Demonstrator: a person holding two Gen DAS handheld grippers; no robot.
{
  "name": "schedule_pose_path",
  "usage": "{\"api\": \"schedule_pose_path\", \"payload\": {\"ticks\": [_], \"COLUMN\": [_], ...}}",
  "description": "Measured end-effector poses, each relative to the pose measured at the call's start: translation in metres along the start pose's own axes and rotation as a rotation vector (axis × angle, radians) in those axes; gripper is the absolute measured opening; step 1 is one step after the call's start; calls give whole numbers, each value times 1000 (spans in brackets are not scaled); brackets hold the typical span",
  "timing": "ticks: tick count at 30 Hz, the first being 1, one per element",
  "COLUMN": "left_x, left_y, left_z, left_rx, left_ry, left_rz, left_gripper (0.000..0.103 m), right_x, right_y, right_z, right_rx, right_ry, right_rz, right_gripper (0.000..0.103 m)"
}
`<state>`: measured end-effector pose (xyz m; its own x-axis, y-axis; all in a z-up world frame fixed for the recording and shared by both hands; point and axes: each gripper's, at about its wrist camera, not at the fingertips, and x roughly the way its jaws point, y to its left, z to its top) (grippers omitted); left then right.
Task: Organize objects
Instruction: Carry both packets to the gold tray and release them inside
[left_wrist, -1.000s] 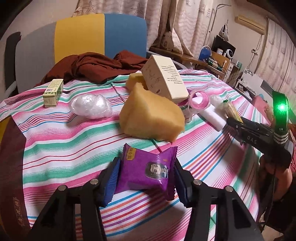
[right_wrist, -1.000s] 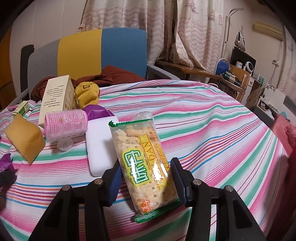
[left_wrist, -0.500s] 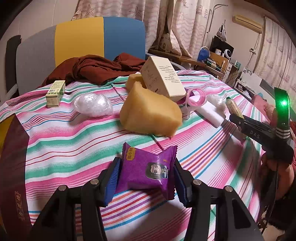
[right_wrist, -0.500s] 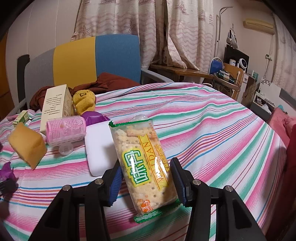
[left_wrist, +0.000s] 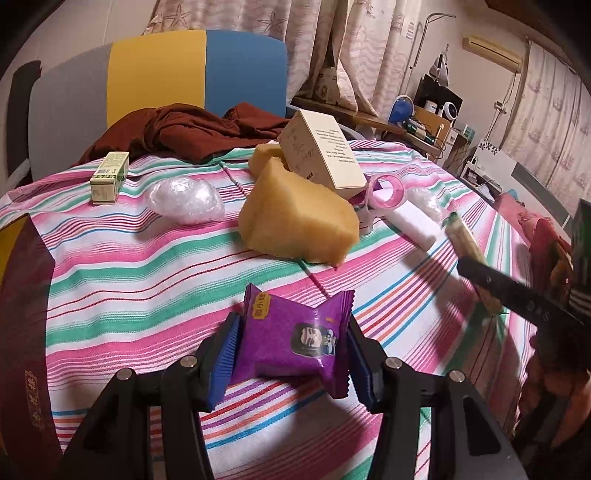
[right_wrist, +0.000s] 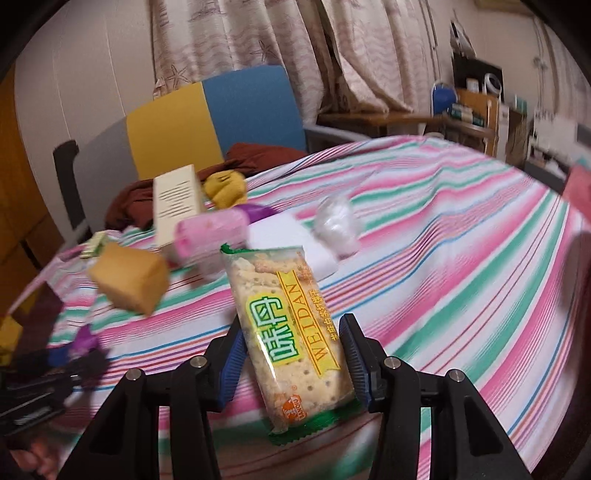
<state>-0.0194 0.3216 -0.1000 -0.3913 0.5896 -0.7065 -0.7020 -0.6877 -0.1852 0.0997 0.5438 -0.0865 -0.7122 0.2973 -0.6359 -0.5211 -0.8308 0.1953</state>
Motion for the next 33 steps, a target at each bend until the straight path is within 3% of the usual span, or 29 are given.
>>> {"api": "schedule_pose_path", "payload": {"ticks": [4,9,24,33], "left_x": [-2,-9,-38,-89], "left_y": [1,2,13,1], "left_z": [-1,-6,-29,-38], "left_rx": [-6,-9,-56,21], "left_ry": [-1,-5,23,-62], "left_rz": [-13,-27,-70,-104], "left_gripper": [54,54,52,52], "right_x": [-4,-8,-39,-50], "right_y": [13,34,43,80], "right_z": [-10,-20,-22,-23], "right_rx": [61,-21,32,-30], "right_ry": [38,43,53,56], "right_rz": [52,39,94,158], "right_gripper": [40,40,38,38]}}
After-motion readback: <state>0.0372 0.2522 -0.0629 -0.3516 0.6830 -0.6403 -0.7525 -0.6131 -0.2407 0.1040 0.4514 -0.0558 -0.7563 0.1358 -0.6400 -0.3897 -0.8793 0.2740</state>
